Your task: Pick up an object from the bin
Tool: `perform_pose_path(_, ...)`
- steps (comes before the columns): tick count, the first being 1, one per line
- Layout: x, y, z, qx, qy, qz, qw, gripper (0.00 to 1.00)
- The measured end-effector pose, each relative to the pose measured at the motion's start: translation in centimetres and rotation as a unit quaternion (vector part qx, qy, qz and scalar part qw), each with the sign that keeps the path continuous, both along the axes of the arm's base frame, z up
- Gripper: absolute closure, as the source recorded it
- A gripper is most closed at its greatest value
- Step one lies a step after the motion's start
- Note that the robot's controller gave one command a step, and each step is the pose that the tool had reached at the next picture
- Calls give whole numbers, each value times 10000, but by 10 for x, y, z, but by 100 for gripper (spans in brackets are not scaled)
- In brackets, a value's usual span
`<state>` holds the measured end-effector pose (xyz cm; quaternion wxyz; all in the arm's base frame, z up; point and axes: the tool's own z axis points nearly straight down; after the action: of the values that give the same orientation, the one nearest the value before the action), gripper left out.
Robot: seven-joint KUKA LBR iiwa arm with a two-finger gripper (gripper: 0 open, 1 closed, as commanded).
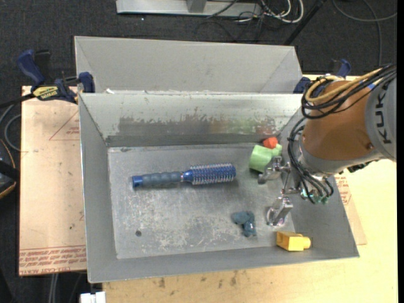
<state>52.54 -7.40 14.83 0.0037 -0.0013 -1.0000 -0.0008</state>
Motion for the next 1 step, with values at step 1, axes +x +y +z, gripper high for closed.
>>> perform_pose_path(1, 69, 68, -76, -12, -66, -227, 9997, 0)
